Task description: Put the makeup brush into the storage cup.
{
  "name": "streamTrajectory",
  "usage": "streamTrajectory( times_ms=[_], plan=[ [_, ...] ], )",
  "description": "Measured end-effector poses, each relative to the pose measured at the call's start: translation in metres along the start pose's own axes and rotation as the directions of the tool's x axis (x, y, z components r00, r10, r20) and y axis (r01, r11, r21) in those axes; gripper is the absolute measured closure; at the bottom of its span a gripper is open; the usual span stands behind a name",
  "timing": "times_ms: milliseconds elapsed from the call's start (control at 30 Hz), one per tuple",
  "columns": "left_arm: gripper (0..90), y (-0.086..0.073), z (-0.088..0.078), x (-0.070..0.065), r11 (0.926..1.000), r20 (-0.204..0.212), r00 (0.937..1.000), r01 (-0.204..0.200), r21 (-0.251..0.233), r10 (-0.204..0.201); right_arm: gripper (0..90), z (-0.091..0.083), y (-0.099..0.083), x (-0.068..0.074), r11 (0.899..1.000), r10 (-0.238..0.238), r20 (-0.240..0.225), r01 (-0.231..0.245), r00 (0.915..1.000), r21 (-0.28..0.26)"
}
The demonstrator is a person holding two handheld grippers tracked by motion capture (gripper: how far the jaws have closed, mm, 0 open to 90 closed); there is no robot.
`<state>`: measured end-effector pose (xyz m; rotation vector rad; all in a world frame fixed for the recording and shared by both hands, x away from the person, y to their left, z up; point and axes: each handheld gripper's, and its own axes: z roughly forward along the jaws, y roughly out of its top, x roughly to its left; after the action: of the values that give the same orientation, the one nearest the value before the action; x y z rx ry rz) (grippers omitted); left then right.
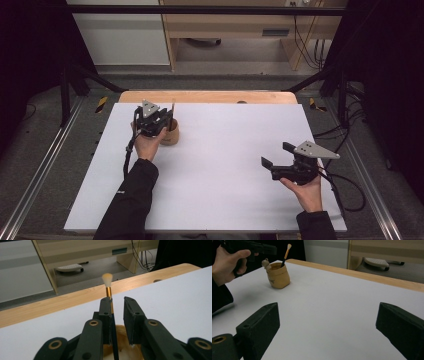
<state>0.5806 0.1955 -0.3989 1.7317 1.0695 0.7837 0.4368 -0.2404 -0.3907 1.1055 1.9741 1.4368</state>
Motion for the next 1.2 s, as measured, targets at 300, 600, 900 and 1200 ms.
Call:
streamTrajectory(
  times_ms=[300,600,900,1200],
  plan=[
    [59.5,0.006,-0.025,-0.001,0.9990,0.067,0.9973,0.031,-0.033,-0.029,5.5,-0.002,0.001,-0.001,1.000,0.010,0.004,-0.010,0.9999,-0.014],
    [43.4,0.002,-0.048,-0.003,0.9988,0.155,0.9871,0.044,-0.023,-0.040,5.2,-0.003,0.001,-0.001,1.000,0.015,0.003,-0.015,0.9999,-0.016],
    [27.7,-0.006,-0.065,-0.011,0.9995,0.188,0.9819,0.026,-0.017,-0.022,5.1,-0.003,0.001,0.000,1.000,0.015,0.005,-0.015,0.9999,-0.014],
    [16.5,-0.016,-0.086,-0.016,0.9999,0.205,0.9788,0.013,-0.008,-0.011,5.0,-0.004,0.001,0.000,1.000,0.015,0.006,-0.015,0.9999,-0.016]
  ],
)
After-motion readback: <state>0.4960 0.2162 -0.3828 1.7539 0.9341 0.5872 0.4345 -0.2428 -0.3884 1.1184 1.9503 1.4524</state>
